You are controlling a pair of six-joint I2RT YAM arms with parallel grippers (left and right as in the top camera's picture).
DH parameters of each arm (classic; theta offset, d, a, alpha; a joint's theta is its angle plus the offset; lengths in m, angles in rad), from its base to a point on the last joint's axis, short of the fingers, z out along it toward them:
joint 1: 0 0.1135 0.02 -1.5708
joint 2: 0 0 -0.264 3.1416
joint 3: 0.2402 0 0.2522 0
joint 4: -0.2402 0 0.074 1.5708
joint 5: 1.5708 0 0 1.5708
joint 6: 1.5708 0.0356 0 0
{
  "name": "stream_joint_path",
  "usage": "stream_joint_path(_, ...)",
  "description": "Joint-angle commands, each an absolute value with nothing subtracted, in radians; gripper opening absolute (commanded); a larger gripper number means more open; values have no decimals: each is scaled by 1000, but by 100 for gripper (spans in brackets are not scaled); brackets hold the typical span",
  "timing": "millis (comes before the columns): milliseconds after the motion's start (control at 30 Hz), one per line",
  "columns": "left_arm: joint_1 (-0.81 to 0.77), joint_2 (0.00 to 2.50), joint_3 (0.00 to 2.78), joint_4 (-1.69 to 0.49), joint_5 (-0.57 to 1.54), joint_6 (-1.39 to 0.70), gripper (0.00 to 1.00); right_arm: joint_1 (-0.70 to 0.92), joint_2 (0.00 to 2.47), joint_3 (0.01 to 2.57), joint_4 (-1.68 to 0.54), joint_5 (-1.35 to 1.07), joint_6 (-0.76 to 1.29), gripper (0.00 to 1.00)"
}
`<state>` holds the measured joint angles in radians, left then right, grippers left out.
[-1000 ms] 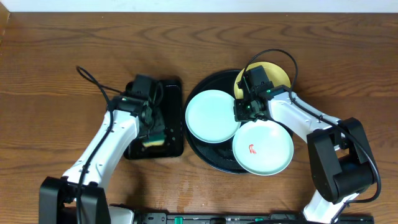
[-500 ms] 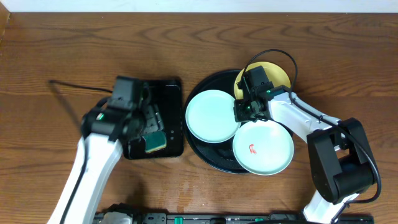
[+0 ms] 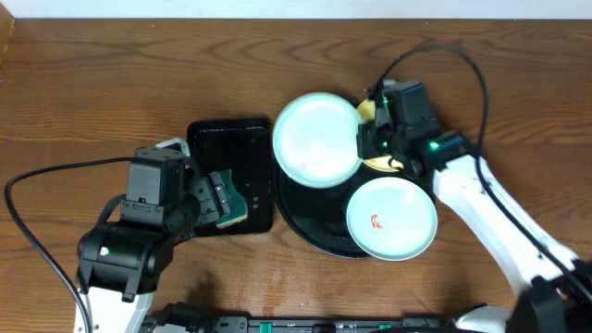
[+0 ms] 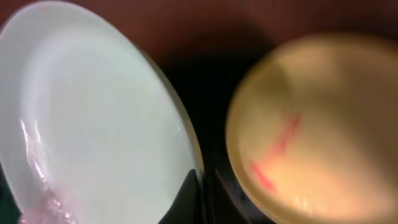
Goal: Clean dirty plates on tray and stack at the side
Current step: 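Lift the pale green plate with the right gripper and tilt it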
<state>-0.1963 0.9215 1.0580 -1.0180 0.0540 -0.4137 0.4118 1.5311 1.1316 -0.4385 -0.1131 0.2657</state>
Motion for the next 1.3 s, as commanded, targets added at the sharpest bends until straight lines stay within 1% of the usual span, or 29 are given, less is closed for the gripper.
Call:
stream_joint_path(0, -191, 921, 1076, -1021, 60, -400, 82, 468, 1523, 1145, -388, -112, 250, 1)
stream_joint_path(100, -191, 921, 1076, -1021, 60, -400, 83, 524, 1535, 1145, -310, -98, 249, 1)
stream_joint_path(233, -191, 921, 1076, -1021, 60, -400, 83, 625, 1582, 1145, -174, -19, 245, 1)
stream_joint_path(333, -191, 921, 1076, -1021, 60, -400, 83, 698, 1639, 1145, -80, 39, 196, 1)
stream_joint_path(467, -191, 921, 1076, -1021, 60, -400, 83, 779, 1717, 1145, 13, 142, 68, 1)
stream_joint_path(667, -191, 921, 1076, -1021, 60, -400, 83, 873, 1726, 1145, 123, 350, -99, 1)
stream_joint_path(900, -191, 921, 1076, -1021, 60, -400, 83, 928, 1672, 1145, 199, 469, -262, 1)
stream_joint_path(1000, -191, 921, 1076, -1021, 60, -400, 83, 943, 1655, 1145, 214, 508, -281, 1)
stream_joint_path(1267, -191, 921, 1076, -1021, 60, -400, 83, 957, 1585, 1145, 221, 508, -290, 1)
